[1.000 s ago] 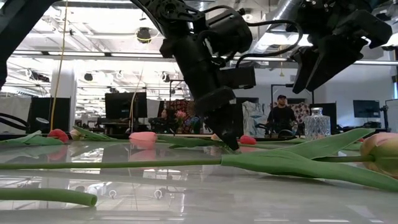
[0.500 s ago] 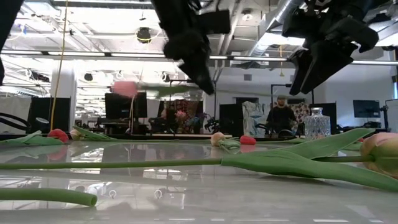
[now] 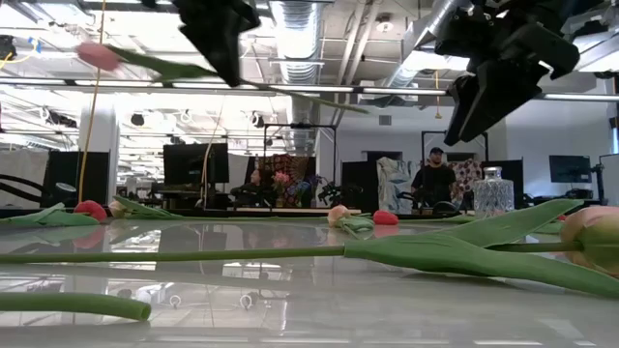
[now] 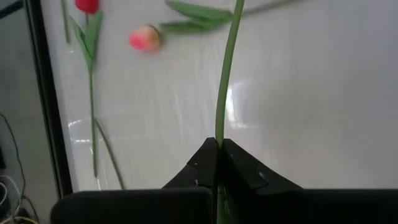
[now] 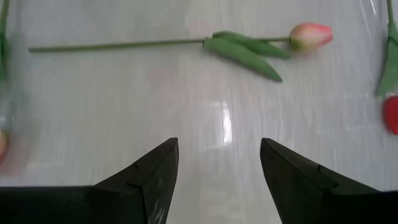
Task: Sort flowers into vase by color
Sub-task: Put the pink flower in the transparent vase
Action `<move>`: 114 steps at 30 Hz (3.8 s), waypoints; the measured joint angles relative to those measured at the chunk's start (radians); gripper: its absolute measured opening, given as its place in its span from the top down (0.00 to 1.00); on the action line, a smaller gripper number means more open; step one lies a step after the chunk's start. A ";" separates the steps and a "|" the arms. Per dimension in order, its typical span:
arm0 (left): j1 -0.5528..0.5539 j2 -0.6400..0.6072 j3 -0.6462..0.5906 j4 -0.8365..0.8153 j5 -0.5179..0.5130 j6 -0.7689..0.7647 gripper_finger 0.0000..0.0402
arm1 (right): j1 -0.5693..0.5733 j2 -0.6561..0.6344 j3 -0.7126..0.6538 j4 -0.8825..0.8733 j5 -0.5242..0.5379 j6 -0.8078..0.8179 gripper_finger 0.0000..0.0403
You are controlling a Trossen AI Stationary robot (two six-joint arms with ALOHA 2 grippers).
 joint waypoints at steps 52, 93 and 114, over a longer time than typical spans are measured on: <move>-0.157 0.090 -0.007 0.506 -0.629 1.328 1.00 | 0.030 0.207 0.000 0.959 -0.075 0.108 0.37; -0.220 0.000 -0.007 0.482 -0.614 1.024 0.56 | -0.038 0.203 0.000 0.939 -0.023 0.109 0.93; -0.138 -0.560 -0.622 1.207 0.052 0.115 0.62 | 0.007 0.203 0.001 1.255 -0.023 -0.056 0.93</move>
